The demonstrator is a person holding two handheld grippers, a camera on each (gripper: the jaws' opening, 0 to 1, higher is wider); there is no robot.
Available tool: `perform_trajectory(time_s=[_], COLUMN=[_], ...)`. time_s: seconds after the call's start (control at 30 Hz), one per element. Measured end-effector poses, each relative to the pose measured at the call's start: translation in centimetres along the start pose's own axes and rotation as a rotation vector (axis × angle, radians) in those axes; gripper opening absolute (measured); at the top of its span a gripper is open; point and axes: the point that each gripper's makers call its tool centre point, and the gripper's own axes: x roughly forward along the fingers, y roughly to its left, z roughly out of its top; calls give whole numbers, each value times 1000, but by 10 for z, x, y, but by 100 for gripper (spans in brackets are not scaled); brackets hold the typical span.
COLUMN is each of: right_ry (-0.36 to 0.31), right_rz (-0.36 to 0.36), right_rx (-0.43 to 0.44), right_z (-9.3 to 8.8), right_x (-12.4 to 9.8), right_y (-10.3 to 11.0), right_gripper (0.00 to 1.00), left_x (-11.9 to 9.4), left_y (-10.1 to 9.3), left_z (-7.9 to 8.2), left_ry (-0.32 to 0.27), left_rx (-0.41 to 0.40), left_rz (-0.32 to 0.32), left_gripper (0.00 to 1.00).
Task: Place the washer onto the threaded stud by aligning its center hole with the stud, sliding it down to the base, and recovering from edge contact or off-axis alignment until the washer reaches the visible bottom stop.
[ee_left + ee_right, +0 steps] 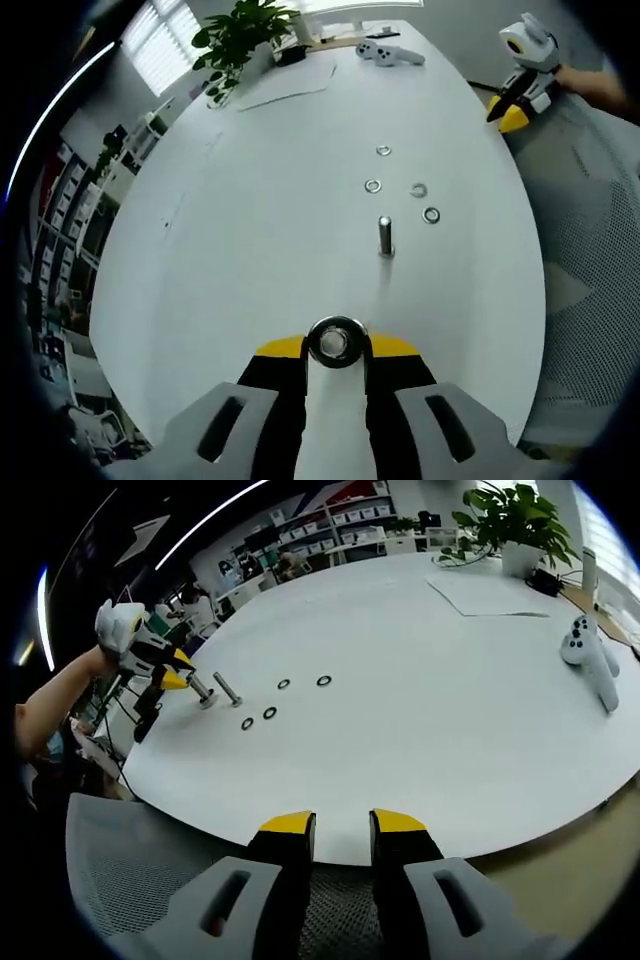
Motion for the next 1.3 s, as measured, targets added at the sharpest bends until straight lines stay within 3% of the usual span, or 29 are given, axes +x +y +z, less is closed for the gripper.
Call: perform_trajectory(time_s=[0.43, 1.3], right_ry=[-5, -5], right_rz=[6, 19], right_rx=[-3, -11], right_z=[1, 2], right_x=[0, 1], right_y=[1, 2], right_gripper=[24, 24], left_x=[23, 38], left_y=[-6, -7], left_z=[-9, -12], left_ry=[64, 64], left_rx=[13, -115], left_rz=[-34, -105], left_gripper=[19, 20])
